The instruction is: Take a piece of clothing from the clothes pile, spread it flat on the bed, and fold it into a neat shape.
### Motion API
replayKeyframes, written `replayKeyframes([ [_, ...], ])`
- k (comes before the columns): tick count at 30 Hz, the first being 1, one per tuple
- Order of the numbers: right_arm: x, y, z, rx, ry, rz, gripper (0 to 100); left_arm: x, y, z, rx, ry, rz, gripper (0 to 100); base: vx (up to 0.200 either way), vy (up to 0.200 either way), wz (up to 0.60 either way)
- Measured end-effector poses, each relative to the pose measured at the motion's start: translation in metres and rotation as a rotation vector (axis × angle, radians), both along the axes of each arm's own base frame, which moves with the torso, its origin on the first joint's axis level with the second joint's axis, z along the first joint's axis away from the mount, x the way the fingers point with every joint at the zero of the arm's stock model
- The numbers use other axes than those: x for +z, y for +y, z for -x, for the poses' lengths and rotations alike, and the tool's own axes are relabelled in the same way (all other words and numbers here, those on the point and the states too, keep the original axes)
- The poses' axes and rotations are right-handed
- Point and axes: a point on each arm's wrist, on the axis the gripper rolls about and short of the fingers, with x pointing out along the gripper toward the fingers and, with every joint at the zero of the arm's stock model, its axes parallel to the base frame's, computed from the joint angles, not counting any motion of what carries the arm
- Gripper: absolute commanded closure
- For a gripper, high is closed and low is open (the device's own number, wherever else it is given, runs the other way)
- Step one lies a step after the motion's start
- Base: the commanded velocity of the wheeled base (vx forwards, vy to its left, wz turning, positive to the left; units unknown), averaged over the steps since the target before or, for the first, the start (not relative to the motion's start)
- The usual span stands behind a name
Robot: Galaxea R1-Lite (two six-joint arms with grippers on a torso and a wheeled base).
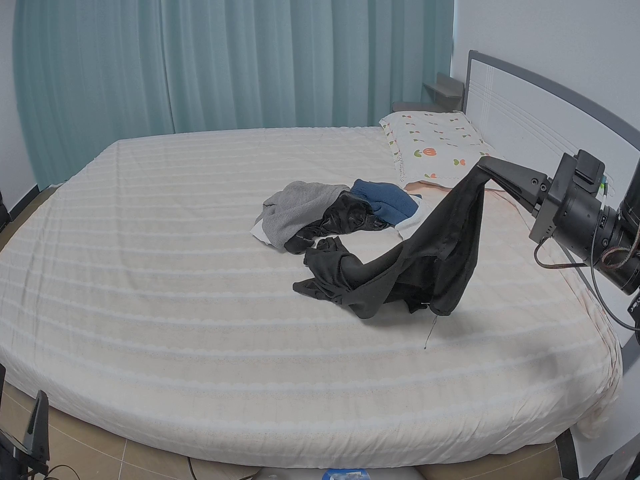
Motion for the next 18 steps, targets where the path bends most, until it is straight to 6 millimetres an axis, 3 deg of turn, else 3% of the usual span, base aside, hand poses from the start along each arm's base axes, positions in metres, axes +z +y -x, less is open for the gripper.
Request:
replayKeyframes([
  [7, 0.007, 0.004, 0.010, 0.038, -0.027, -0.011, 100, 0.022, -0.002, -0.033, -0.093, 0.183, -0.035, 0, 0.000, 0.000, 0.00],
  [14, 0.029, 0.009, 0.011, 0.064, -0.082, -0.032, 100, 0.030, -0.008, -0.080, -0.215, 0.363, -0.050, 0, 0.000, 0.000, 0.00],
  [18, 0.047, 0.012, 0.011, 0.080, -0.116, -0.044, 100, 0.029, -0.018, -0.118, -0.301, 0.454, -0.068, 0, 0.000, 0.000, 0.00],
])
